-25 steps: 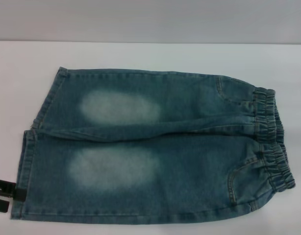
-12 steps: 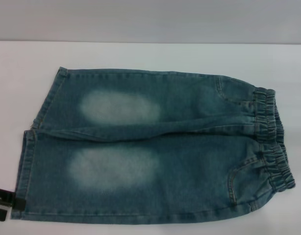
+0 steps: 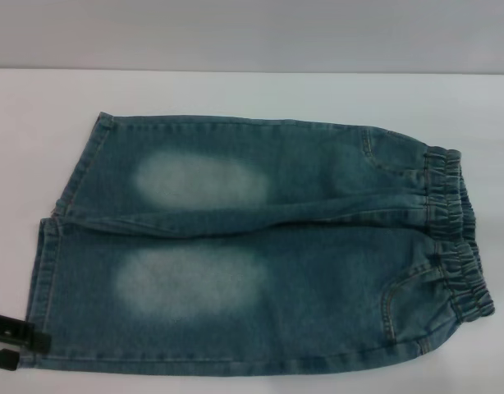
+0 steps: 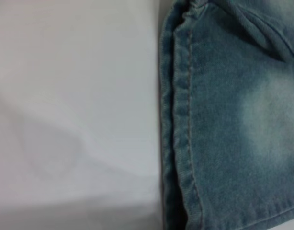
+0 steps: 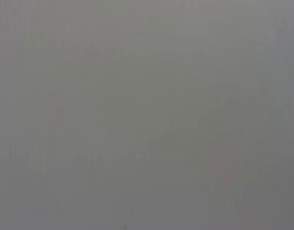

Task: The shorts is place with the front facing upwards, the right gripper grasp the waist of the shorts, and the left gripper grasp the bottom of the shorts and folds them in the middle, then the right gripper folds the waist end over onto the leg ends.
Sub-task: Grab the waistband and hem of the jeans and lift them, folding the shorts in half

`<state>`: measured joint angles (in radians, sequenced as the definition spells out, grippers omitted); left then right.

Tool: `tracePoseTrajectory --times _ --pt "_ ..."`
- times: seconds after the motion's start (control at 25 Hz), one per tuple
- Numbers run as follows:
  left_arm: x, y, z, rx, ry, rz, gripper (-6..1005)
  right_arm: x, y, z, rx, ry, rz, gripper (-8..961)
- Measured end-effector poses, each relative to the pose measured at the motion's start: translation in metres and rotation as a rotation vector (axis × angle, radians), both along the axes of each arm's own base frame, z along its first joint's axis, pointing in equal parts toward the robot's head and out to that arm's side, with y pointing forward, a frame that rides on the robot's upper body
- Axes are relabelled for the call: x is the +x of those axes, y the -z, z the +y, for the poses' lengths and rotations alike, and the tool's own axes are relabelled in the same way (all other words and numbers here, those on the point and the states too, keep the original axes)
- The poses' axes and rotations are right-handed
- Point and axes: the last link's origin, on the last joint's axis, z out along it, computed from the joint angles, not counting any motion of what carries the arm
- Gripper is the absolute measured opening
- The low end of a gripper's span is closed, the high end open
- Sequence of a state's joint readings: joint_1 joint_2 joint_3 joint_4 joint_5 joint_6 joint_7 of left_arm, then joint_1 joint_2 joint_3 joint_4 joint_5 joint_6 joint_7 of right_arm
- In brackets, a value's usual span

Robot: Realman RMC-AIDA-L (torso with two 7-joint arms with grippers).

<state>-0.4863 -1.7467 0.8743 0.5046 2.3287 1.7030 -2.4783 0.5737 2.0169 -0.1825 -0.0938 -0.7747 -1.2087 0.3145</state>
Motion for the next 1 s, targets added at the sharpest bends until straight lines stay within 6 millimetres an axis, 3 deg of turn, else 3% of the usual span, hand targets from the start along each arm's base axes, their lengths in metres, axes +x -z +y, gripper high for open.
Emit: tracePoseTrajectory --times 0.4,1.0 --pt "0.011 0.009 0.007 -0.01 0.037 -0.027 782 0.001 0.001 -0.001 -0.003 0.003 0.002 499" --pt "0.026 0.006 0.016 -0.002 0.081 -0.08 778 0.002 0.002 -0.003 -0.005 0.006 0.002 502"
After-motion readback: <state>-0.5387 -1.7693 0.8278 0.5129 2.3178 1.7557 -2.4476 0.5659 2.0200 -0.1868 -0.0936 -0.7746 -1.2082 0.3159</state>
